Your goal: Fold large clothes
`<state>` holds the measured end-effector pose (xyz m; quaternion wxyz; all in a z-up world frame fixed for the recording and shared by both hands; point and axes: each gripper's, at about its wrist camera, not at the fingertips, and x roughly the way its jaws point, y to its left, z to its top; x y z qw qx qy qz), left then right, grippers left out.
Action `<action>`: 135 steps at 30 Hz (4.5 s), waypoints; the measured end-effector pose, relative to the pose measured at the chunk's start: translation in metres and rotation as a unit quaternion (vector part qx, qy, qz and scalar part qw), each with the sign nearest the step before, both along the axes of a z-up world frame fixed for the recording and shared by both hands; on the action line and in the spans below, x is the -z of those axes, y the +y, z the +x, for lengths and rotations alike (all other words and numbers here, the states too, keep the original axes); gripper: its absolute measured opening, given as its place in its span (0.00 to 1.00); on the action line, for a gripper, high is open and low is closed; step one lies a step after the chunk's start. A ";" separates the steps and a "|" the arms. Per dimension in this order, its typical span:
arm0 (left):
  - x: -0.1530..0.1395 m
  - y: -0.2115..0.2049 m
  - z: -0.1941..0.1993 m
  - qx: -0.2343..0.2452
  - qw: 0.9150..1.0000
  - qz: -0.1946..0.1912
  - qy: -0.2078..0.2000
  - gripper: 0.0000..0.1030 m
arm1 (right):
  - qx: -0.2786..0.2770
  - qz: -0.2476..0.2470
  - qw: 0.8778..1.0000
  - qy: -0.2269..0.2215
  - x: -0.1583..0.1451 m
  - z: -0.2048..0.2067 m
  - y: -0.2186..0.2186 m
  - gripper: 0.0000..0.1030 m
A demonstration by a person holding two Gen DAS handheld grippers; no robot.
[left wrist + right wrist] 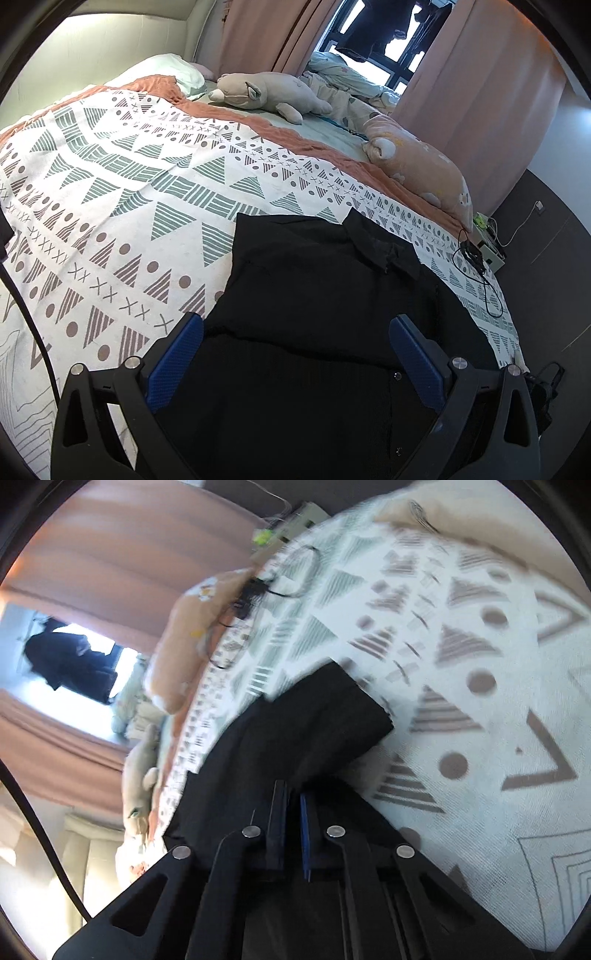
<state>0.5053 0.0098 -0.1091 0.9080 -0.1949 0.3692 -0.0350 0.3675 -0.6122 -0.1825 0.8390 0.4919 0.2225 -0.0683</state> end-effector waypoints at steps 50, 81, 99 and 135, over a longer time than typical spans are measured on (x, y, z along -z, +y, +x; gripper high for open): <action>-0.014 0.053 -0.007 -0.029 0.997 -0.061 -0.025 1.00 | -0.063 -0.090 0.993 0.041 -0.046 -0.064 0.035 0.64; -0.014 0.067 -0.008 -0.042 0.996 -0.074 -0.030 1.00 | -0.074 -0.201 0.977 0.018 -0.078 -0.039 0.064 0.20; -0.009 0.107 -0.015 -0.078 0.991 -0.107 -0.031 1.00 | -0.261 -0.209 0.941 -0.053 -0.095 0.048 0.234 0.20; -0.046 0.029 -0.150 -0.002 0.999 0.019 -0.027 1.00 | -0.269 -0.223 0.937 -0.006 -0.101 -0.138 0.146 0.80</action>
